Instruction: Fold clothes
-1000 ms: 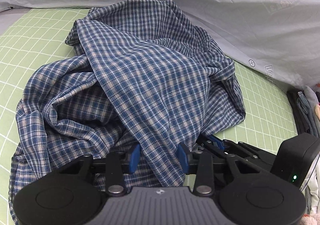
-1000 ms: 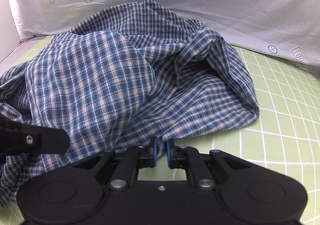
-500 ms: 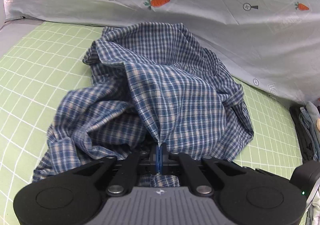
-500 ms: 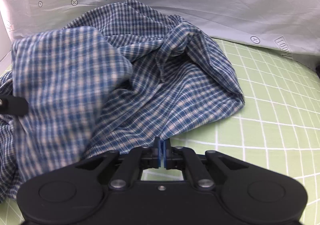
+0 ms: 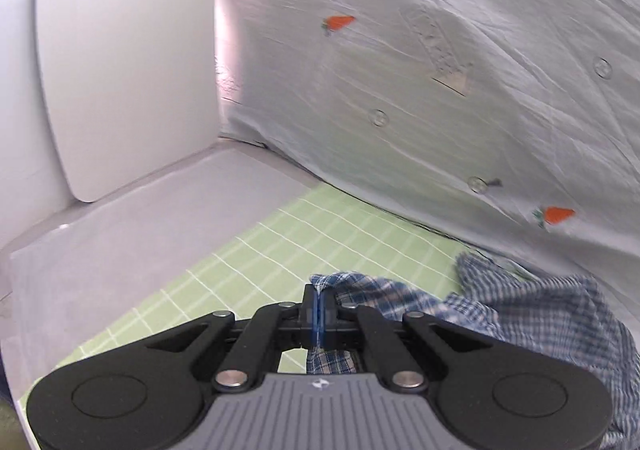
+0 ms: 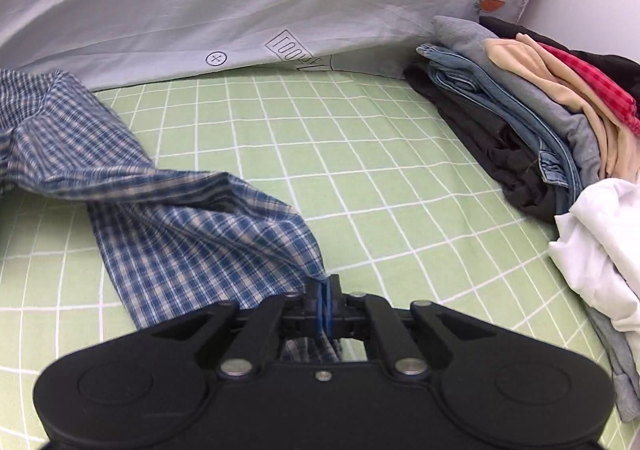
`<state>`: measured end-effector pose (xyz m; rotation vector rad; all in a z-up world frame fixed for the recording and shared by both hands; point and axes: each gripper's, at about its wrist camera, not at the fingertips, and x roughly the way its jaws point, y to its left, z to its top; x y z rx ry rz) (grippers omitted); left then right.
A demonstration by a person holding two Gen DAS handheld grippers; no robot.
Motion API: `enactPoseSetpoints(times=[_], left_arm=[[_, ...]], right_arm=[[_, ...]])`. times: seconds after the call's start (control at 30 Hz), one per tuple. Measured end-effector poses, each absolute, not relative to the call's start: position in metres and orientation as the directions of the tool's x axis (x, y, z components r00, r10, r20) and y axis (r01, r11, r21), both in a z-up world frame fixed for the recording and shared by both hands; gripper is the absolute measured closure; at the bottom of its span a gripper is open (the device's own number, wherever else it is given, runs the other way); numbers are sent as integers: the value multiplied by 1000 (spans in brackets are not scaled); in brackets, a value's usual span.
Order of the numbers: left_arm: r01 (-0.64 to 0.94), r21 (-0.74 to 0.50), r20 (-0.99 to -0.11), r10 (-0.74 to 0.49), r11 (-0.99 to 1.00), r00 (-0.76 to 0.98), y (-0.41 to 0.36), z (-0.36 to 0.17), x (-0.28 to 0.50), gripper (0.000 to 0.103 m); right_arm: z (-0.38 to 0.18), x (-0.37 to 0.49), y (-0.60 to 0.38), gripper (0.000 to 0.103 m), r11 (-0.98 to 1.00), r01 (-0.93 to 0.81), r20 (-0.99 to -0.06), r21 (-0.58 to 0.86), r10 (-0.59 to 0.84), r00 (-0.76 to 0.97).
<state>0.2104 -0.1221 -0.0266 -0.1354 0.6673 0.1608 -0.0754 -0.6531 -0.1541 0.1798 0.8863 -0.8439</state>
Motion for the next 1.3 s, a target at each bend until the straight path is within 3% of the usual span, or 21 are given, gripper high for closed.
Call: enactPoseSetpoints(times=[0.07, 0.1, 0.17, 0.2, 0.27, 0.3, 0.37, 0.57, 0.67, 0.83, 0.93, 0.97, 1.0, 1.03, 1.1, 1.2, 1.23, 1.27, 1.3], left_arm=[[-276, -103, -630, 152, 956, 762, -100, -22, 219, 97], [-309, -119, -634, 167, 943, 755, -91, -20, 221, 96], [-305, -140, -655, 143, 942, 742, -86, -24, 216, 76], [-286, -141, -667, 123, 948, 735, -88, -27, 211, 71], [-196, -120, -696, 58, 973, 715, -98, -40, 196, 51], [-150, -111, -711, 27, 982, 702, -103, -46, 189, 48], [-67, -104, -745, -33, 992, 667, -110, -58, 169, 39], [140, -201, -854, -243, 970, 460, -120, -104, 130, 31], [204, -175, -890, -243, 963, 386, -128, -127, 120, 31], [307, -132, -925, -228, 942, 303, -134, -151, 124, 25], [312, -146, -930, -238, 939, 280, -128, -155, 128, 25], [310, -148, -931, -238, 939, 276, -125, -156, 130, 25], [308, -155, -931, -243, 939, 274, -123, -155, 132, 25], [295, -166, -928, -250, 941, 276, -119, -154, 134, 26], [252, -205, -922, -273, 946, 274, -110, -152, 140, 32], [172, -291, -904, -329, 941, 272, -94, -153, 144, 67], [143, -332, -893, -359, 933, 270, -89, -153, 144, 87], [108, -369, -882, -385, 923, 271, -84, -155, 143, 94], [77, -400, -872, -405, 913, 275, -80, -155, 143, 95]], right_arm=[[-153, -77, -651, 90, 667, 721, -750, -188, -571, 334], [-154, -75, -645, 74, 672, 715, -748, -194, -573, 336], [-156, -73, -627, 54, 697, 693, -744, -184, -559, 365], [-156, -71, -615, 46, 713, 681, -749, -169, -542, 382], [-156, -63, -592, 38, 747, 653, -765, -128, -493, 414], [-156, -59, -582, 33, 763, 637, -772, -107, -468, 431], [-157, -45, -558, 31, 813, 580, -782, -45, -390, 485], [-160, -9, -486, 29, 904, 390, -799, 174, -102, 592], [-164, 6, -451, 25, 909, 315, -798, 272, 30, 601], [-170, 25, -411, 22, 919, 282, -809, 274, 62, 585], [-169, 30, -394, 29, 936, 271, -813, 226, 28, 582], [-169, 32, -389, 53, 941, 262, -814, 213, 22, 581], [-168, 30, -389, 87, 945, 257, -812, 203, 16, 583], [-164, 23, -393, 100, 942, 270, -807, 198, 0, 591], [-156, 9, -403, 102, 936, 297, -795, 190, -31, 606], [-144, -13, -417, 103, 925, 337, -776, 178, -79, 626], [-140, -21, -422, 103, 920, 350, -769, 175, -95, 632], [-135, -28, -426, 103, 916, 364, -762, 171, -111, 638], [-131, -35, -431, 103, 911, 377, -755, 168, -127, 643]])
